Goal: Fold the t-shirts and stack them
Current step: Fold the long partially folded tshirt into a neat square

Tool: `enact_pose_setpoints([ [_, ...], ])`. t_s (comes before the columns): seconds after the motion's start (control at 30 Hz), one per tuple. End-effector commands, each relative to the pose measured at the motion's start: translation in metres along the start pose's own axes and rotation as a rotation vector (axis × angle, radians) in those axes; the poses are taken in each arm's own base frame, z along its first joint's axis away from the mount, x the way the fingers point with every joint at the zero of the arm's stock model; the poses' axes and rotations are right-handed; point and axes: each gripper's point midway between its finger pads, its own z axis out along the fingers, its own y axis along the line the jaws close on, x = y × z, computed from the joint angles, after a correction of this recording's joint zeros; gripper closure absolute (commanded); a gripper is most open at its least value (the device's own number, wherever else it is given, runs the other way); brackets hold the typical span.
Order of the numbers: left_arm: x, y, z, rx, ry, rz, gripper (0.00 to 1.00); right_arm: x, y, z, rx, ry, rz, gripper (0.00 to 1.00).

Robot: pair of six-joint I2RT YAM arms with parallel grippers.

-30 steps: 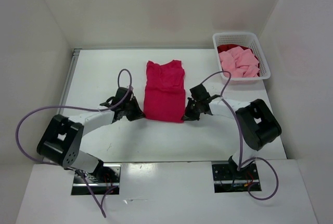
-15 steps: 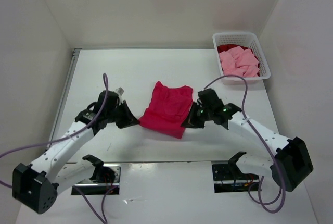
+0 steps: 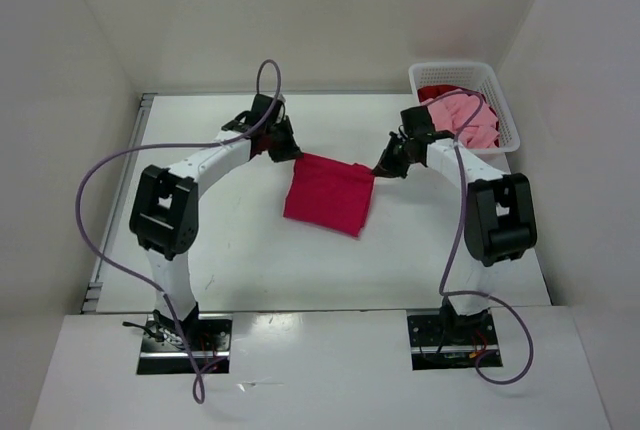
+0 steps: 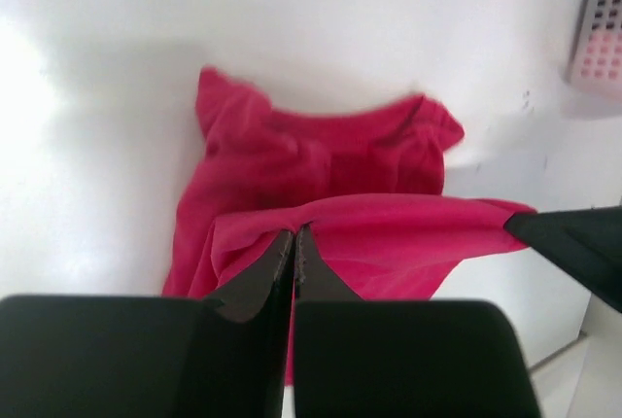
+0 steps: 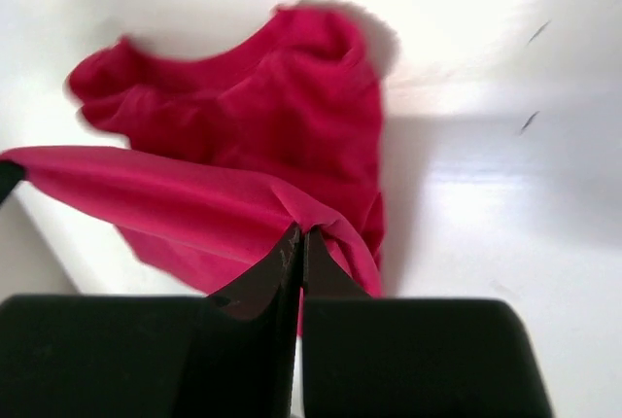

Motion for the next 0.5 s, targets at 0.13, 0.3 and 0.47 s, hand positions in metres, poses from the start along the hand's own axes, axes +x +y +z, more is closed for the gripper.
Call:
enact_pose_setpoints([
  [0.13, -0.055, 0.007, 0.051, -0.058, -0.117, 0.032, 0.96, -0.054, -0.007, 0.025, 0.047, -0.104, -0.047, 1.00],
  [0.3, -0.079, 0.010, 0.052, -0.052, -0.161, 0.006, 0.76, -0.075, 0.003, 0.032, 0.052, -0.116, -0.058, 0.83],
  [0.47, -0.107, 0.009, 0.012, -0.020, -0.266, -0.007, 0.60, -0.090, 0.030, -0.006, -0.002, -0.187, -0.099, 0.63],
])
